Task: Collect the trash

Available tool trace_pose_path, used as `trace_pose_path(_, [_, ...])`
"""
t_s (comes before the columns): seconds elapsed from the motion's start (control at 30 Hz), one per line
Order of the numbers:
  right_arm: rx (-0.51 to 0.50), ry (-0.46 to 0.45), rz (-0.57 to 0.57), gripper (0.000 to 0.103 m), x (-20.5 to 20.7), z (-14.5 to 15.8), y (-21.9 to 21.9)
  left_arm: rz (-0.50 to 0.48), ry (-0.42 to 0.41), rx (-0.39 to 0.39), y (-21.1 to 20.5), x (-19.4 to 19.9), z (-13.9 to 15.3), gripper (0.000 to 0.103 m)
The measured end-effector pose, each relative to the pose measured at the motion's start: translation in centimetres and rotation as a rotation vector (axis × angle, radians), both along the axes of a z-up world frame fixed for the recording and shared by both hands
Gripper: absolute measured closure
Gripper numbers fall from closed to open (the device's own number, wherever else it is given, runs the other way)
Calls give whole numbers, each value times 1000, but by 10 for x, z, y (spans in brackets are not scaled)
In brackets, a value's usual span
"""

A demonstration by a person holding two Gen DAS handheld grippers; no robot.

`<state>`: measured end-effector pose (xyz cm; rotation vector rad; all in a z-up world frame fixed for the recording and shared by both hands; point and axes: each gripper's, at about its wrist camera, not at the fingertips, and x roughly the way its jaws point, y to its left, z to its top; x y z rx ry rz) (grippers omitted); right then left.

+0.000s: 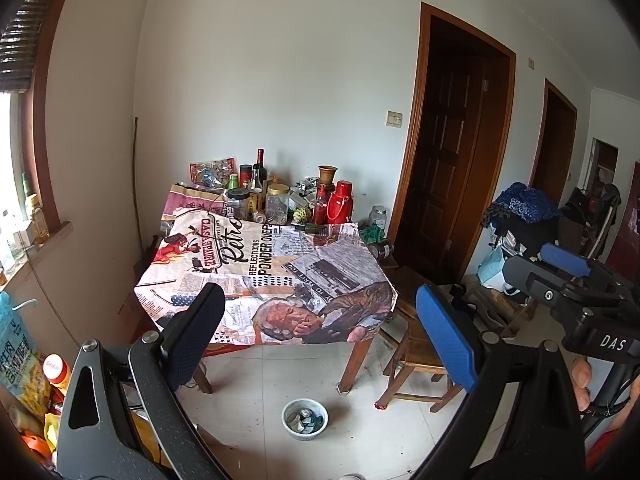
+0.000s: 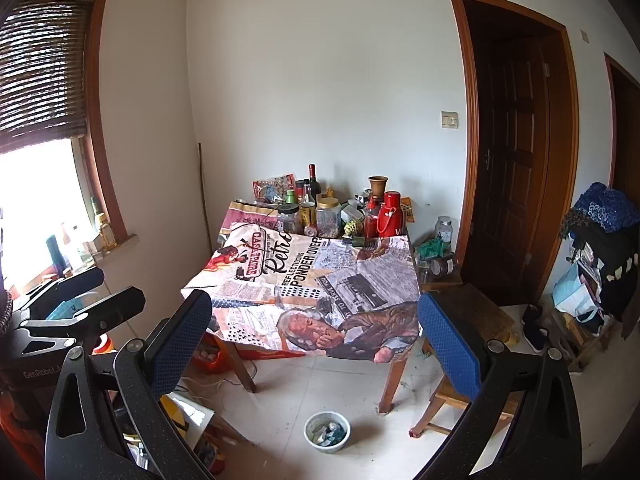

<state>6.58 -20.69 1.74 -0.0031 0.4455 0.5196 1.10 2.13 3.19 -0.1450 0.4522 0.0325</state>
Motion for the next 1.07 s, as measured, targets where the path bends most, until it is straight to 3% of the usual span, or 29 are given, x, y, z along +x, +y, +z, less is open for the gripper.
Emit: trace_pose_path(1.07, [-24,15,27,1,28,-8,3,-14,16,-21,11,25,-8,5])
